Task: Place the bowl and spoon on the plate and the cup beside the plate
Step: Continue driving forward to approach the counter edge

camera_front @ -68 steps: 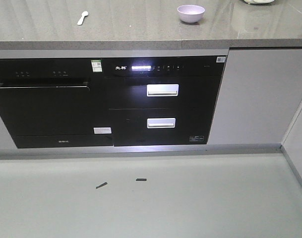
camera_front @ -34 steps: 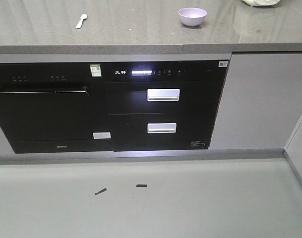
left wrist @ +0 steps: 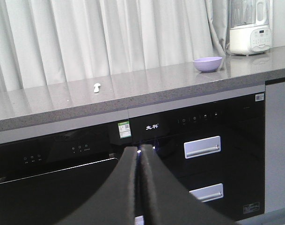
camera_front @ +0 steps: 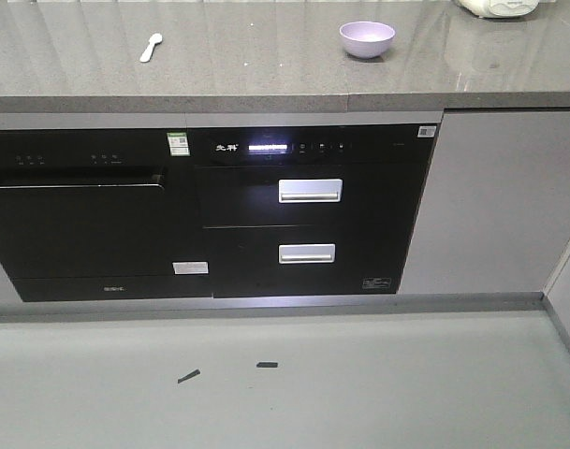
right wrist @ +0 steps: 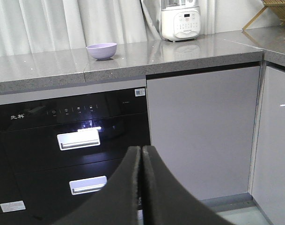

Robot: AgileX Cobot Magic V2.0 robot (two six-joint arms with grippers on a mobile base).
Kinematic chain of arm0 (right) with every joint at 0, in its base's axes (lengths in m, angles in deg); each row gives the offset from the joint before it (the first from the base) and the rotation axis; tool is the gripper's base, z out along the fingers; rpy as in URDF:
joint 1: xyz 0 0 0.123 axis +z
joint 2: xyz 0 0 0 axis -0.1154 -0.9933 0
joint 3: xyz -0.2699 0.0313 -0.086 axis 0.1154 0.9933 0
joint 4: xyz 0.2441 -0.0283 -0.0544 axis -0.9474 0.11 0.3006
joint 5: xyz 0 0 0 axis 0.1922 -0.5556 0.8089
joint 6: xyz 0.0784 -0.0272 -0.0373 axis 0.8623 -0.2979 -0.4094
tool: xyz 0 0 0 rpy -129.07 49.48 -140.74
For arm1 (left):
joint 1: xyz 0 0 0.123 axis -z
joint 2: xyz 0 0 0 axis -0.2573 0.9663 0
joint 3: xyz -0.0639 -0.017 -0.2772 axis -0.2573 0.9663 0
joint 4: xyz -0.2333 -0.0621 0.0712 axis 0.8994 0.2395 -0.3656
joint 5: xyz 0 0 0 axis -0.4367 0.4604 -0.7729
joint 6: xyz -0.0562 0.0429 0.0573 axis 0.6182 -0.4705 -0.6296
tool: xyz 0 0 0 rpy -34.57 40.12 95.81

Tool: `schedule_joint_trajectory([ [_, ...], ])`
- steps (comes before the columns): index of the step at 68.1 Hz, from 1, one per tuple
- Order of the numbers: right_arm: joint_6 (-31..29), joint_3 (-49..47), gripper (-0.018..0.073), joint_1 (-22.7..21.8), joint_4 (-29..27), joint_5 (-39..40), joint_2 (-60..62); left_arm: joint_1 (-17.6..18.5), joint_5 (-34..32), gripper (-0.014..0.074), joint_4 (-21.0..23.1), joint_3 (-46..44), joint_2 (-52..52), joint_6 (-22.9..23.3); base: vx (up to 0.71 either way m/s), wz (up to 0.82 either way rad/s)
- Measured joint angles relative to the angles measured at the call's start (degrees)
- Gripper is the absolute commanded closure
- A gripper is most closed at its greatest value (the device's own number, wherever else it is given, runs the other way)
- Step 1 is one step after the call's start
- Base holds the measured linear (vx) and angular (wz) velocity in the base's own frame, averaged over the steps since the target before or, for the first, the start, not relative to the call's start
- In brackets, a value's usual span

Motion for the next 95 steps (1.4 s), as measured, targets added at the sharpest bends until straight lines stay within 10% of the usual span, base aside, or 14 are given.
schedule_joint_trajectory([
  [95, 0.0, 0.0, 0.0564, 0.0, 0.0, 0.0, 0.0, 0.0, 0.0, 0.0602, 0.0, 0.0, 0.0, 0.0, 0.08, 0.0],
])
